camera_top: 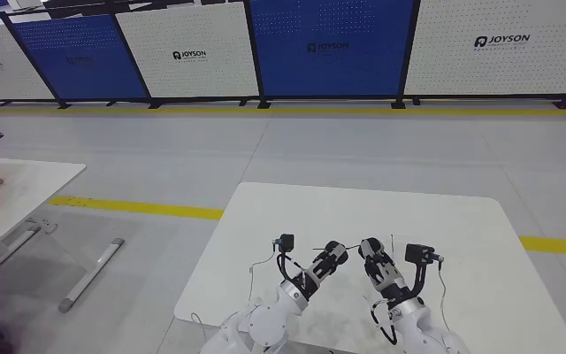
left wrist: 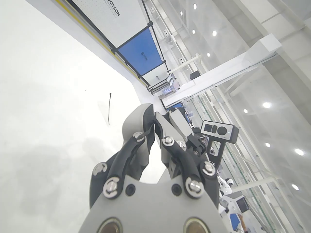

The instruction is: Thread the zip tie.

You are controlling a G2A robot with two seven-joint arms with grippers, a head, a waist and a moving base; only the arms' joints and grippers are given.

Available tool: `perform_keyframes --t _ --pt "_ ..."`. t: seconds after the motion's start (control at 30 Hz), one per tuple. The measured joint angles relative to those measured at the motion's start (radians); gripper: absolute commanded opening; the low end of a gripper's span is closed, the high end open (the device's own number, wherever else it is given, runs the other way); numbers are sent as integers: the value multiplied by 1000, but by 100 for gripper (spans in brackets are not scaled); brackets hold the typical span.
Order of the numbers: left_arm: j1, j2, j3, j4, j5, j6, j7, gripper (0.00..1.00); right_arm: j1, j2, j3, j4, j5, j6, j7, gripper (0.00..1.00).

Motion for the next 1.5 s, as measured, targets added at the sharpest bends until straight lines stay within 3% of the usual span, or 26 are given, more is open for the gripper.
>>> perform_keyframes --t 0.2,0.23,0.27,0.33,0.43,0.83,1.03,1.17,1.47,1.5 --pt "3 0 2 -2 11 0 -1 0 -1 -1 -2 5 -4 -1 -3 0" --pt "4 0 2 -2 14 1 1 22 -1 -1 -2 5 -5 -1 -4 0" --pt "4 0 1 -3 15 3 2 38 -2 0 -2 4 -6 -2 -4 0" --pt "6 0 1 -5 17 8 4 45 -4 0 -1 4 -8 -3 -6 0" --pt "8 -1 2 -7 19 10 7 47 -6 0 0 4 -12 0 -8 0" --pt "17 -1 -5 -12 21 -1 24 36 -11 0 14 2 -18 25 -17 0" --pt "18 -2 -9 -11 14 -6 28 18 -13 -1 16 2 -20 25 -23 0" --pt "18 -2 -10 -9 13 -7 29 0 -15 0 15 0 -22 20 -22 0" --pt "16 -4 -11 -4 10 -12 27 0 -17 -1 16 3 -24 12 -23 0" --pt "16 -4 -11 -4 10 -12 27 0 -17 -1 16 4 -24 11 -21 31"
